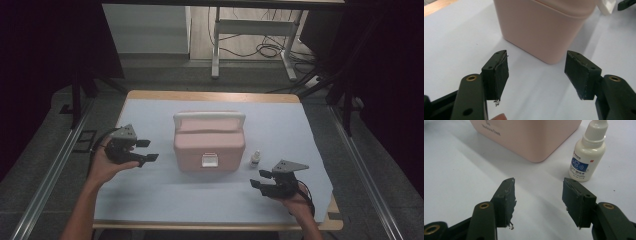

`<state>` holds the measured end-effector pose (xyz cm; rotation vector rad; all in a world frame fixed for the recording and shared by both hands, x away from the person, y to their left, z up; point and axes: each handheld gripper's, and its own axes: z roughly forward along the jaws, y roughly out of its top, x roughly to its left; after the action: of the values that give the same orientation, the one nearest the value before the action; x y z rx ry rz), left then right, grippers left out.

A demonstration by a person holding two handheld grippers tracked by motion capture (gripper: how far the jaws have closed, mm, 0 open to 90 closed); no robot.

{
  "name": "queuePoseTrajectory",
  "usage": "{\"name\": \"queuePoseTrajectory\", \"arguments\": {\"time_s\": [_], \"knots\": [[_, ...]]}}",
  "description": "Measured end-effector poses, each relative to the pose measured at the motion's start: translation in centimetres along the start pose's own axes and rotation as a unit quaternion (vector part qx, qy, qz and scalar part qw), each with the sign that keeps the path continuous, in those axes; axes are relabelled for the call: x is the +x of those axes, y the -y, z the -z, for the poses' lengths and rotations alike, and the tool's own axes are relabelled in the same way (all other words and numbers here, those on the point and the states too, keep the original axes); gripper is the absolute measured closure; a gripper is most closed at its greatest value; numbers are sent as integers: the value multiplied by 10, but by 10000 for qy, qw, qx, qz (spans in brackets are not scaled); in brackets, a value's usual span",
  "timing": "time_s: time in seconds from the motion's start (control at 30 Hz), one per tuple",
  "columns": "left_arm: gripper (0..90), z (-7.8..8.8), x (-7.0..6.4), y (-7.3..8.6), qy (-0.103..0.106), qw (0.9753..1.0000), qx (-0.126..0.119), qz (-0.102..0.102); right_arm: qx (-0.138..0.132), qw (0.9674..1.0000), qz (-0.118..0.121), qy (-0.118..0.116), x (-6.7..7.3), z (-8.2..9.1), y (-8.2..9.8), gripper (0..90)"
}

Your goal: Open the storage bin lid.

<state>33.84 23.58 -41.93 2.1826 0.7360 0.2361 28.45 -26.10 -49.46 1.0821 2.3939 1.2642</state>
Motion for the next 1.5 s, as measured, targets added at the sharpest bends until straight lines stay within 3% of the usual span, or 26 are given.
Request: {"name": "queuePoseTrajectory", "arguments": {"time_s": [0.1,0.33,0.63,0.97,1.1,1.4,1.5], "knots": [[365,3,5,-8,104,9999,-57,-47,22,10000,-1,2,0,0,1,439],[381,14,15,-35,355,9983,-178,-419,49,10000,-7,11,-1,0,2,439],[388,22,24,-85,510,9947,115,-889,139,9999,64,-1,2,-5,4,437],[405,18,30,-128,646,9911,285,-1126,180,9998,74,15,2,-7,6,437],[413,17,27,-147,671,9886,428,-1276,193,9998,71,15,2,-7,6,437],[452,6,7,-181,791,9784,798,-1733,200,9998,69,10,4,-8,7,437],[477,-2,1,-189,839,9760,906,-1792,209,9997,81,7,4,-8,8,437]]}}
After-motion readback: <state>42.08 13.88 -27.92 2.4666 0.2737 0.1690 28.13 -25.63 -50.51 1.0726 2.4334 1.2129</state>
